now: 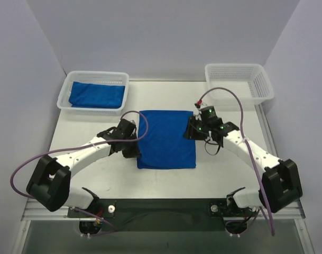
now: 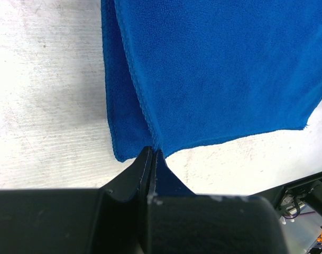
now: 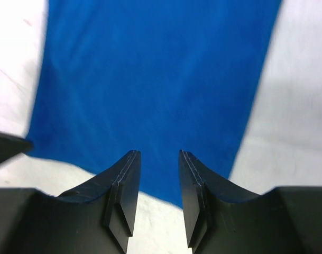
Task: Fold and stack the towels
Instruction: Fold the towel
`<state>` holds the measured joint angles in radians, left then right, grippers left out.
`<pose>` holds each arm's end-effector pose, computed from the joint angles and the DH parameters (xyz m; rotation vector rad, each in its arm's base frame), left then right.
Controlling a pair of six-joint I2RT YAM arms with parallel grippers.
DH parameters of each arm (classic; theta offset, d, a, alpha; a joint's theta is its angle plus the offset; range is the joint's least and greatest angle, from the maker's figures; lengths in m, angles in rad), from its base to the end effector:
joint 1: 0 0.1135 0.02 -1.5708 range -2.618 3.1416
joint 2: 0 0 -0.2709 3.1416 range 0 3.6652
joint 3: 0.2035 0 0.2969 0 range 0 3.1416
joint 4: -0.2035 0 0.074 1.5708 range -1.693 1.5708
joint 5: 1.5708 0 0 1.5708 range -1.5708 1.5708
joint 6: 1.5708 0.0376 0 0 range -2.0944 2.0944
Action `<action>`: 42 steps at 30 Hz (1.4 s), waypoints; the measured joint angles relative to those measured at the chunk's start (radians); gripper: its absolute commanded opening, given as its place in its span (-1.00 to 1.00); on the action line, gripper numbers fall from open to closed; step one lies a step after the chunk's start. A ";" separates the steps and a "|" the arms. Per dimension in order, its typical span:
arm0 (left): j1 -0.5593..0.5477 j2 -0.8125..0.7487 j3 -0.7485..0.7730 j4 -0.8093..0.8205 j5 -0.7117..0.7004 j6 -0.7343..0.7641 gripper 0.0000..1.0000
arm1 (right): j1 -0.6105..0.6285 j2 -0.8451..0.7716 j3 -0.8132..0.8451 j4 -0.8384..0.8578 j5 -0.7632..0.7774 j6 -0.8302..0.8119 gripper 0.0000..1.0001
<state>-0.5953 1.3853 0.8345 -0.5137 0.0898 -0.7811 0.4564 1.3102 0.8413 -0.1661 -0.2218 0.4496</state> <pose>0.2492 -0.1728 0.1812 -0.2236 2.7456 -0.5482 0.2888 0.1510 0.2317 -0.1364 2.2865 0.7348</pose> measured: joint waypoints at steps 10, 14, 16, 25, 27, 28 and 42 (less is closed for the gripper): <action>0.000 0.016 0.000 -0.004 0.005 0.008 -1.00 | -0.012 0.391 0.402 0.098 -0.019 -0.086 -0.33; 0.000 0.016 0.000 -0.008 0.016 0.008 -1.00 | -0.028 0.515 0.463 0.127 -0.018 -0.079 -0.32; 0.000 0.015 0.004 -0.016 0.019 0.008 -1.00 | -0.040 0.574 0.489 0.145 -0.014 -0.074 -0.32; -0.003 -0.031 0.087 -0.081 0.043 0.002 -1.00 | -0.082 0.666 0.516 0.171 -0.012 -0.056 -0.30; -0.006 -0.055 0.100 -0.085 0.050 -0.004 -1.00 | -0.087 0.665 0.515 0.174 -0.012 -0.055 -0.29; -0.008 -0.068 0.100 -0.086 0.053 -0.009 -1.00 | -0.091 0.665 0.513 0.175 -0.012 -0.054 -0.28; -0.013 -0.005 -0.129 -0.066 0.042 -0.045 -1.00 | -0.102 0.666 0.493 0.180 -0.041 -0.034 -0.23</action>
<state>-0.6083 1.3804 0.7055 -0.5800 0.1314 -0.8265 0.3542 1.9759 1.3342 0.0135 -0.2630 0.4160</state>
